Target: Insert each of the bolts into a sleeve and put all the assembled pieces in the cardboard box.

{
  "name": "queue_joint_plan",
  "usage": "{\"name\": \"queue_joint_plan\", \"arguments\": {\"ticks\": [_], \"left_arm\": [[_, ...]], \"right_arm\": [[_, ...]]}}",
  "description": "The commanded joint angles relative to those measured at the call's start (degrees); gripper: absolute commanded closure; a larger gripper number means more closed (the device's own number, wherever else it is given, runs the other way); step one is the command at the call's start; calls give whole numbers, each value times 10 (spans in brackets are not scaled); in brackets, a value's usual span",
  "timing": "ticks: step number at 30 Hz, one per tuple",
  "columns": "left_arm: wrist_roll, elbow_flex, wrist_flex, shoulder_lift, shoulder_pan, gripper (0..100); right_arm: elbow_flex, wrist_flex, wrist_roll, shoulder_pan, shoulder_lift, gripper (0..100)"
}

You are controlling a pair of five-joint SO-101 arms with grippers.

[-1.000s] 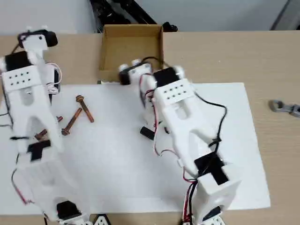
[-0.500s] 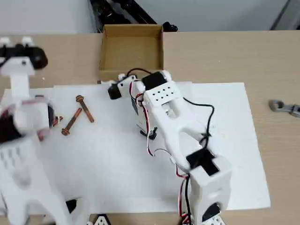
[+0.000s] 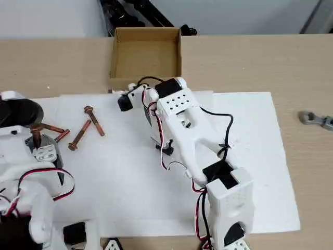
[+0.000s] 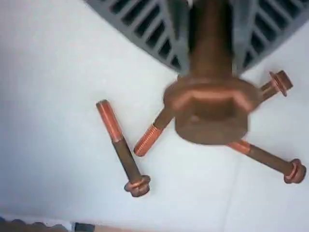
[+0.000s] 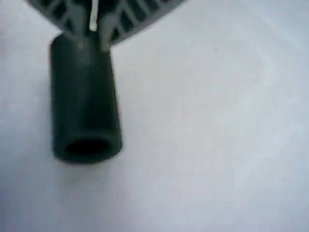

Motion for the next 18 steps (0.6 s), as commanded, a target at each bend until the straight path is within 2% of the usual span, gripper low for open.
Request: {"name": "queue_joint_plan", "arguments": {"ticks": [1,6,18], "left_arm": [[5,0,-18,-6,0,995],[5,0,-18,-5,0,995],[5,0,-18,-4,0,995]], "right_arm": [[-36,-3,11,-5,-7,906],[-34,-2,11,-10,0,842],[4,-14,23,-42,0,843]]}}
